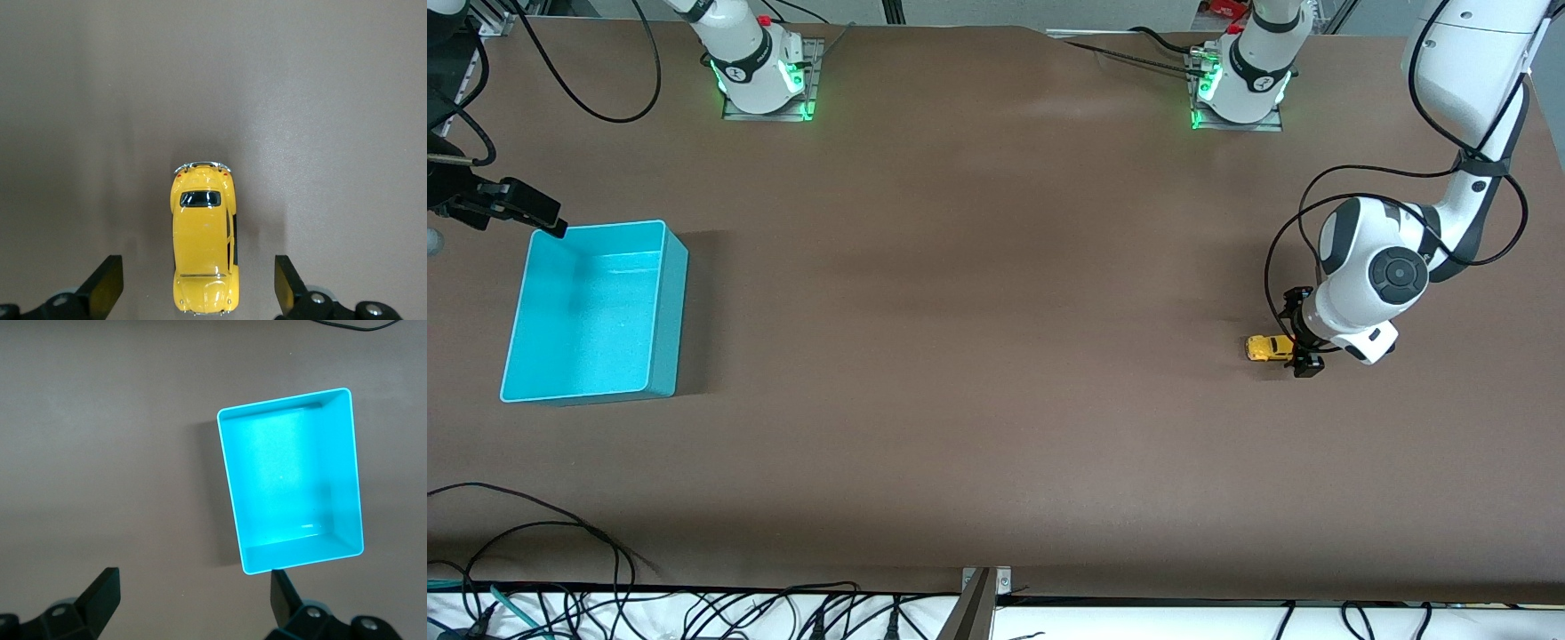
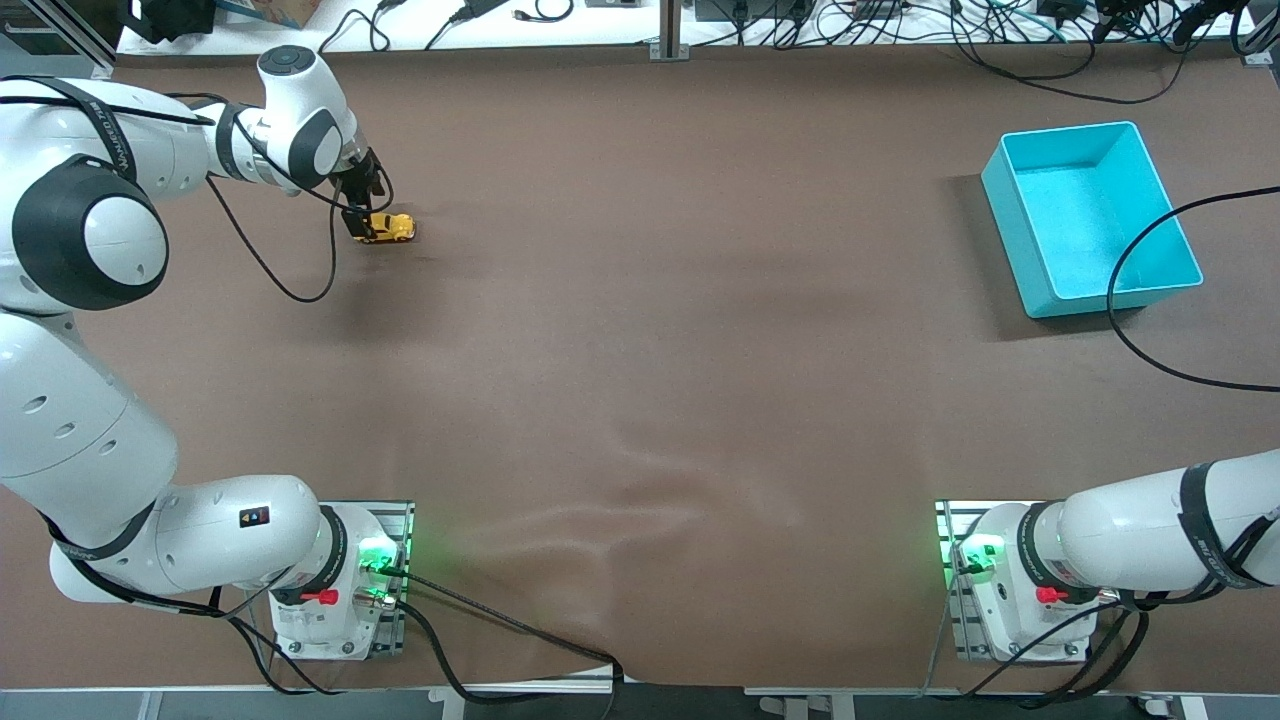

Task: Wind up and store yellow beetle car
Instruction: 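Close the left gripper on the car and drag it backward along the table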

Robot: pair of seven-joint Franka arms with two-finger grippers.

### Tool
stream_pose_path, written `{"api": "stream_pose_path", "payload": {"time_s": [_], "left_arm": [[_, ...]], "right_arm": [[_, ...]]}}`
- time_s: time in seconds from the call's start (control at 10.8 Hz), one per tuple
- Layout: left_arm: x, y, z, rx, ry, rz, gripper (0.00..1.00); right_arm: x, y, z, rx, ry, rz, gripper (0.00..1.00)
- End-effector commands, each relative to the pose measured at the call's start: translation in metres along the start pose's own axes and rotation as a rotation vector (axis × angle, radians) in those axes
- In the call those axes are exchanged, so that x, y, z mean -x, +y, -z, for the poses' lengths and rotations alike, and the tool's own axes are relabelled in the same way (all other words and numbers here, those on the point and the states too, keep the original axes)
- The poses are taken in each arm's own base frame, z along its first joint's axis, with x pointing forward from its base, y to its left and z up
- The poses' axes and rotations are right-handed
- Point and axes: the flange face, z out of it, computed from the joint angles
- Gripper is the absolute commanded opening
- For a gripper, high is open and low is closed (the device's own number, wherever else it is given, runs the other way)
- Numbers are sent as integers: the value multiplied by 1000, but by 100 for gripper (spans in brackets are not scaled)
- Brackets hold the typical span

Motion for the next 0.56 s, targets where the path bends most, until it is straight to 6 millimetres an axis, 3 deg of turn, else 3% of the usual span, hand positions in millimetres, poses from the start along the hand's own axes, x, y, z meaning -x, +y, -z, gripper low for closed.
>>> {"api": "stream_pose_path", "payload": {"time_s": [0.0, 0.28, 0.37, 0.46], "left_arm": [[3, 4, -16, 6, 27, -24, 100], [3, 3, -18, 3, 29, -27, 98], [2, 3, -19, 2, 37, -37, 85], [2, 2, -20, 1, 37, -40, 44]], "right_arm": [[1, 0, 6, -7, -2, 4, 100], [1, -1, 6, -7, -2, 6, 100], [1, -1, 6, -7, -3, 6, 100], [1, -1, 6, -7, -3, 4, 100]]}}
